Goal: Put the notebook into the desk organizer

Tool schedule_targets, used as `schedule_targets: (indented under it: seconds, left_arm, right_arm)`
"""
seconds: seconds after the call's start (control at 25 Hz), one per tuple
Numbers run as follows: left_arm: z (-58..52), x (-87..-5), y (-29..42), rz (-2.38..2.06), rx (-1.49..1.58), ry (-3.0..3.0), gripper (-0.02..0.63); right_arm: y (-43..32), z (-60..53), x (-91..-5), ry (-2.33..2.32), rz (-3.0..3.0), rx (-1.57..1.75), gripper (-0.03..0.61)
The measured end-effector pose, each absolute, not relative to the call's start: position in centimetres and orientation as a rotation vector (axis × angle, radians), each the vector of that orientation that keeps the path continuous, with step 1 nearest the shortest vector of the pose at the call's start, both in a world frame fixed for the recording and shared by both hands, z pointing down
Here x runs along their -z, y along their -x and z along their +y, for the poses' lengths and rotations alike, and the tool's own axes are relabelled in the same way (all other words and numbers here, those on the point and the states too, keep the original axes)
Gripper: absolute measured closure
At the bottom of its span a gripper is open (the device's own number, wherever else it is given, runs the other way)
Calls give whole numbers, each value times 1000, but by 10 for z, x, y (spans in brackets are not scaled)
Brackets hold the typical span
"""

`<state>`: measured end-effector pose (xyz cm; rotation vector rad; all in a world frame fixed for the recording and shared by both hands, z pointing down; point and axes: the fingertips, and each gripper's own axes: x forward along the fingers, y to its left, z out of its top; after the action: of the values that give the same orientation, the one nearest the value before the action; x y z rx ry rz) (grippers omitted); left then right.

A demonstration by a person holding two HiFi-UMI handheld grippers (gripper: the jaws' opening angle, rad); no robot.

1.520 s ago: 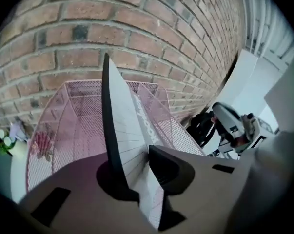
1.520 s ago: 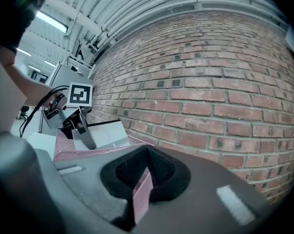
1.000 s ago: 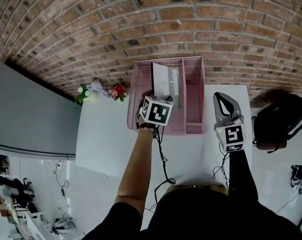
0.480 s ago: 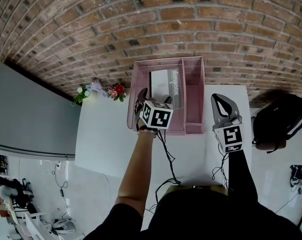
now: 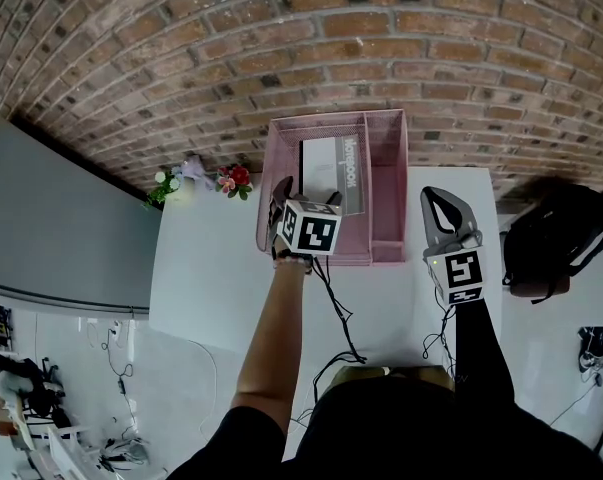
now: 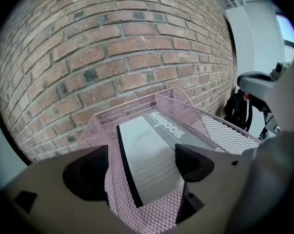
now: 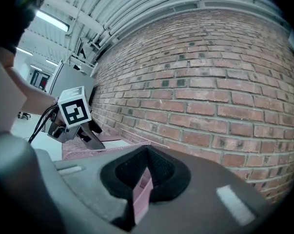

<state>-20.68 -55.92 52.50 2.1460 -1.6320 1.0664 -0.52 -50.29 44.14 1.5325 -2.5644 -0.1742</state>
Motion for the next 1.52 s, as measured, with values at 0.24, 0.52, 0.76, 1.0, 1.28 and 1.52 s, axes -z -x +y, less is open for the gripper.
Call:
schedule_targets:
  seconds: [0.24,0.52,0.76,1.0,1.28,1.52]
  left_arm:
    - [-544,-518,207,-1631,-1024,-2166,202]
    - [-512,-499,197,-1632,-906,-2260,204]
    - [-477,-480,192,-1659,-826,-2347,204]
    - [-436,-456,182,-1688,-658,-2419,204]
    - [-381,-431,155,-1723,-496,-2449,204]
    - [-343,-411,118,-1719,-449,-2528,206]
  right_arm:
    - [9,-487,-432,-1568,-2549,190,578]
    - [12,-450,-432,-1633,-2512,176,578]
    - [0,-422,-420,-1743,-2516,120,578]
    - [-15,-402,-402,-1784,-2514,149,578]
    - [-32,-377,-388,-1751,-2560,179,578]
    - [-52,-353,-380,-1679,-2624,208,578]
